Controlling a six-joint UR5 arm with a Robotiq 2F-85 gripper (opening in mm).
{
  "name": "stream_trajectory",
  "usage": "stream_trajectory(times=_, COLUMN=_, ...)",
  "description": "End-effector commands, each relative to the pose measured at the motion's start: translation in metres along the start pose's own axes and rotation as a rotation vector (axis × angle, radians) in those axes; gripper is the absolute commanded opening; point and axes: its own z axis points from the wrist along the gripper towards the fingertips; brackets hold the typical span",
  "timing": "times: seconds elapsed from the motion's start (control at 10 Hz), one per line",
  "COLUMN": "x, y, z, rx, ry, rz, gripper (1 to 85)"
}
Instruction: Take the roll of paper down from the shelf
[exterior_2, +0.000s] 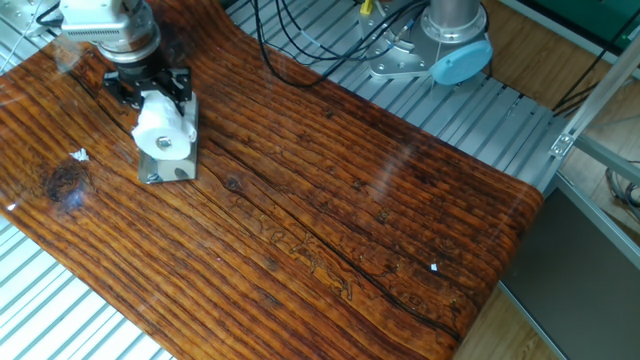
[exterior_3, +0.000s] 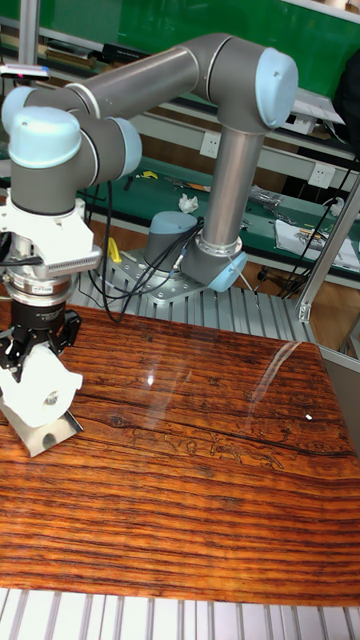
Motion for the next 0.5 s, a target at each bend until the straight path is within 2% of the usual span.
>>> stream_trajectory(times=0.0, x=-0.008, y=-0.002, z=-0.002, rx=0.006, ry=-0.013, rz=0.008, gripper=38.7)
stream_trajectory(times=0.4, x=-0.019, y=-0.001, z=-0.005, rx=0.023, ry=-0.003, rz=0.0, gripper=37.3)
